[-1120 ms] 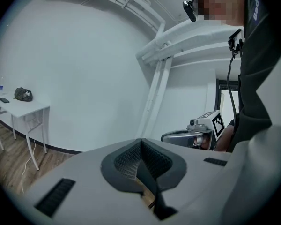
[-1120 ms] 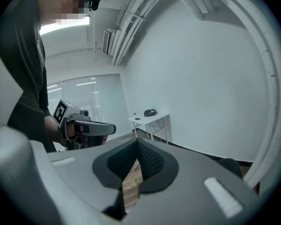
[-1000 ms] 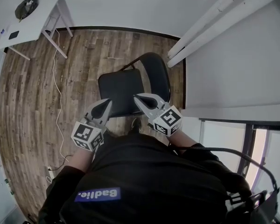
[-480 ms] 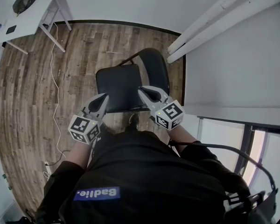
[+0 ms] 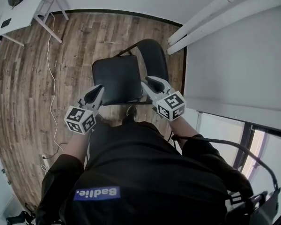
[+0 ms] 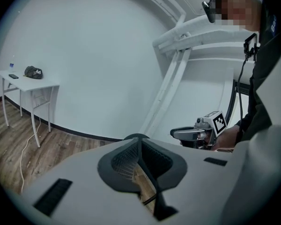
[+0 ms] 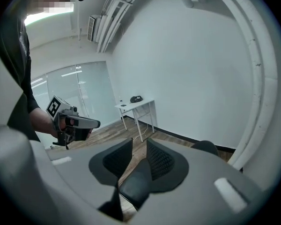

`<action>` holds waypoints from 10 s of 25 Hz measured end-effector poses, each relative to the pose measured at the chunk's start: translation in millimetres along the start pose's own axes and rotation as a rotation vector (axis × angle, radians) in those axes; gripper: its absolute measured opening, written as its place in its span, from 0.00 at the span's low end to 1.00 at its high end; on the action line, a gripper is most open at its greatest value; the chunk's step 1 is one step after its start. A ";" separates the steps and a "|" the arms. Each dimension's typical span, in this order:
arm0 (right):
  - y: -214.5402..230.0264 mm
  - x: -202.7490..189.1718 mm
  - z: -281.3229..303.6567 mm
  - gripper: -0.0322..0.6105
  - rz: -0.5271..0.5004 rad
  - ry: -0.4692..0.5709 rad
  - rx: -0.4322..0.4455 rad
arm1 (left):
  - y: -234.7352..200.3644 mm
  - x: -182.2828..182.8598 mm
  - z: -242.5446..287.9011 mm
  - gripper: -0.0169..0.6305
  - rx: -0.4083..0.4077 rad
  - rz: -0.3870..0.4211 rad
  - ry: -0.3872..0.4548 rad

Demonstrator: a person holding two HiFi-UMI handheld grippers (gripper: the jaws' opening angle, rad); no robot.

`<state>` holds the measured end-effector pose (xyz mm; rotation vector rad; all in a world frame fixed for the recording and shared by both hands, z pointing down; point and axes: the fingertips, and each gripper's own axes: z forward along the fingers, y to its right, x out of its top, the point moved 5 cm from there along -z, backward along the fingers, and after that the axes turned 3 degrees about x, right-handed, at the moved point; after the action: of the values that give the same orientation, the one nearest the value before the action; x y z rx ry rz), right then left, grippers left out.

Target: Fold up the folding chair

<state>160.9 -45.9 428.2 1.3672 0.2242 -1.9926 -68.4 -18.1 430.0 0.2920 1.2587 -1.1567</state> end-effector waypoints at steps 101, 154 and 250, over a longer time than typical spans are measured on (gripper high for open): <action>212.8 -209.1 71.6 0.33 0.325 -0.662 -0.358 | -347.8 -491.7 243.0 0.47 -0.507 -0.863 -0.552; 124.7 -99.1 49.5 0.25 0.160 -0.712 -0.353 | -198.5 -364.9 171.9 0.40 -0.072 -0.820 -0.564; 15.9 -18.7 48.3 0.16 0.079 -0.698 -0.357 | -10.3 -199.0 199.2 0.28 0.066 -0.640 -0.666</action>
<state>138.3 -73.7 468.9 0.4119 0.1821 -2.1068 65.8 -65.3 673.2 -0.4613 0.7216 -1.6574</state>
